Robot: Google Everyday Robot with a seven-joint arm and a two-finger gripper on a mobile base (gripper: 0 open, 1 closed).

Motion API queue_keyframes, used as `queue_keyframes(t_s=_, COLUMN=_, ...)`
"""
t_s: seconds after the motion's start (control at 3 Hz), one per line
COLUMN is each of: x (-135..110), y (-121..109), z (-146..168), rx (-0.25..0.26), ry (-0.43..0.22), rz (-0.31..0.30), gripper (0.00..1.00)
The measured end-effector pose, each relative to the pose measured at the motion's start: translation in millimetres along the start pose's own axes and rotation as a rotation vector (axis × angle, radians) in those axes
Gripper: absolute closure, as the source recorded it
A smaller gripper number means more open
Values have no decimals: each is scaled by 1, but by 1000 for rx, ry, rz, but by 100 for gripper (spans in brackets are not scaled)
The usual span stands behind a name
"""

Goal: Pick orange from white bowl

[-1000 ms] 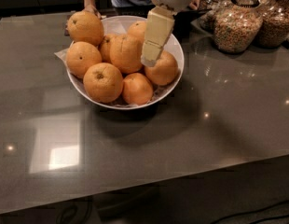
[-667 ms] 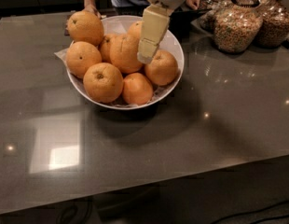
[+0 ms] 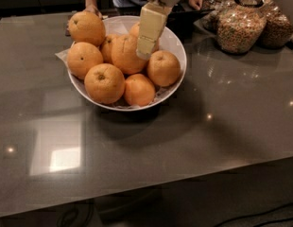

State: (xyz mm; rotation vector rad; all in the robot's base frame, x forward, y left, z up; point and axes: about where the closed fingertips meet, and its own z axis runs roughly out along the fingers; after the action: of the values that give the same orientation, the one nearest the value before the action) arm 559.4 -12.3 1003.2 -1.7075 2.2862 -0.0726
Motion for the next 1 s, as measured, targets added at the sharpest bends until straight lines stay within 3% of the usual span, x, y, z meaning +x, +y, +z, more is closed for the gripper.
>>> queue_keyframes(t_s=0.33, x=-4, y=-1, z=2, rx=-3, ry=2, rz=-5, gripper=29)
queue_keyframes(t_s=1.0, x=-17, y=3, z=6, rx=-15, ry=6, rz=-46, gripper=31)
